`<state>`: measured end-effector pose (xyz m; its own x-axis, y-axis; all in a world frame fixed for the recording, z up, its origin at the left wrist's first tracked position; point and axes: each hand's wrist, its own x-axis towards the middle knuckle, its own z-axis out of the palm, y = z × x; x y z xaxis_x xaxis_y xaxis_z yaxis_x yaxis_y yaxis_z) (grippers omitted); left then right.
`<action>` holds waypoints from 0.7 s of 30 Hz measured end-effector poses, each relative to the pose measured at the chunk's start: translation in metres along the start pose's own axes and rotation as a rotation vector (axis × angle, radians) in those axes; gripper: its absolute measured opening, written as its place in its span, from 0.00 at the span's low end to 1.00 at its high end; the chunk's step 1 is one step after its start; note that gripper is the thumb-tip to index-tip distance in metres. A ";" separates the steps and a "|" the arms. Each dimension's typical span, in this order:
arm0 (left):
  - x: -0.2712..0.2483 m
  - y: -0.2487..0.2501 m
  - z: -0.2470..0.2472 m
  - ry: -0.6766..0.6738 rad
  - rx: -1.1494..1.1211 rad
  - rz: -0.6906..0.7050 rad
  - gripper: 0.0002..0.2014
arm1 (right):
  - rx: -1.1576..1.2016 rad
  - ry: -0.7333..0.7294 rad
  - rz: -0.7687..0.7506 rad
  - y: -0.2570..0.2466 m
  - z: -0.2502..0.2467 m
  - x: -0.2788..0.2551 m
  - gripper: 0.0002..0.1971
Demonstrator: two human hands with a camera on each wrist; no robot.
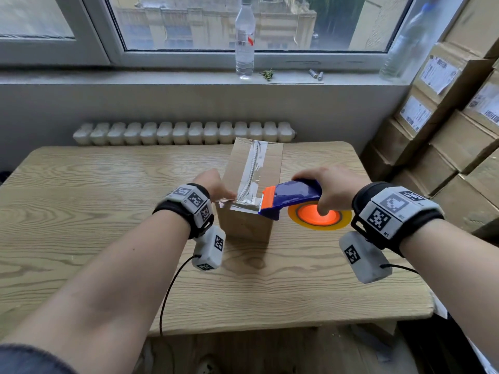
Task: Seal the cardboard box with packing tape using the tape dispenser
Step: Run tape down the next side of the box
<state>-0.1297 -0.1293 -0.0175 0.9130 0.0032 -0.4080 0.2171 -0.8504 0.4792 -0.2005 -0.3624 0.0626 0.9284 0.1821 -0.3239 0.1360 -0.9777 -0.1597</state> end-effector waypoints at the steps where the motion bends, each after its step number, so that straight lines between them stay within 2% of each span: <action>1: 0.000 0.006 0.005 -0.015 0.021 0.015 0.36 | -0.002 -0.005 0.001 0.000 -0.001 0.000 0.42; 4: 0.006 0.016 0.024 -0.098 0.017 -0.073 0.62 | -0.001 -0.009 0.007 0.001 -0.001 0.001 0.42; 6: 0.012 0.015 0.032 -0.132 0.007 -0.134 0.71 | -0.002 -0.008 0.007 0.002 0.000 0.003 0.40; 11: 0.012 0.017 0.034 -0.129 0.078 -0.180 0.67 | -0.010 -0.012 0.002 -0.001 0.005 0.008 0.34; 21: 0.003 0.013 0.030 -0.187 0.158 -0.171 0.69 | 0.059 -0.037 0.021 0.015 0.009 0.005 0.38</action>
<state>-0.1345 -0.1563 -0.0352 0.7848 0.0691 -0.6159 0.2926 -0.9173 0.2699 -0.1968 -0.3751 0.0497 0.9172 0.1663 -0.3621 0.0951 -0.9738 -0.2064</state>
